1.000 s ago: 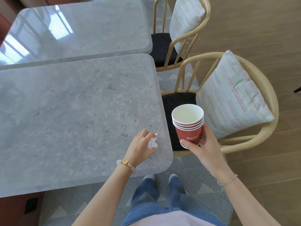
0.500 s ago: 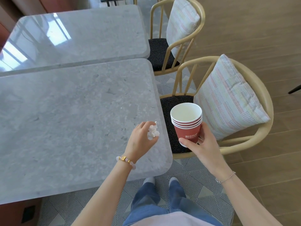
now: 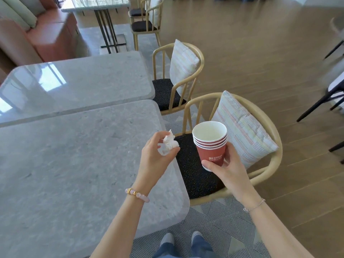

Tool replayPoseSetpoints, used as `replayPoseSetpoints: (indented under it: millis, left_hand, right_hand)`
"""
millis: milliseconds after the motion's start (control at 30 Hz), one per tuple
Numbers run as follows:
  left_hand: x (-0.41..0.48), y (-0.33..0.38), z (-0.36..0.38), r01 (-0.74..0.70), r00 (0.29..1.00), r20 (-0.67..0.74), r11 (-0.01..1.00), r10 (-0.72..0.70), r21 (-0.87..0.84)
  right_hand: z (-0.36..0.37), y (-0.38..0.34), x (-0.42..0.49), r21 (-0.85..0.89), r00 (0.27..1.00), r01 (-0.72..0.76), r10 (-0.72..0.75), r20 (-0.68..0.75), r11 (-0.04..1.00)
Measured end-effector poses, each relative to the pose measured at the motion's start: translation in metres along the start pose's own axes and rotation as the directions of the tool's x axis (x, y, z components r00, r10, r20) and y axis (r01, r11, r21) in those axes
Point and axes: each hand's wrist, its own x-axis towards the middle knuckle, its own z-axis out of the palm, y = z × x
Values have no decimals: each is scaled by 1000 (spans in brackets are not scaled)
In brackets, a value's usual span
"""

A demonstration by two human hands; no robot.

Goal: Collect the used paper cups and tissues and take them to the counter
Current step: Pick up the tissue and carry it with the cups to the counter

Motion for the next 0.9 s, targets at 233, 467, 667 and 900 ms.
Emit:
replayPoseSetpoints:
  millis: [233,467,667,900]
  left_hand:
    - [4,31,-2,-99,993,65,993,103,-65]
    - [0,44,2,-146,972,156,974,174,-174]
    - [-10,53,20,-143,918,320,947,235,-288]
    - [-37,83,59,-149,808,486,913,334,-379]
  right_hand:
    - [-11,-13,-15,14,989,28,-26,-143,1000]
    - [-22,-21,-47,61,956,61,-41,-291,996]
    - [-30,-21,-96,60,865,49,-13,-501,997]
    - [-54,-18,-162,55,716,68,-11,-698,996]
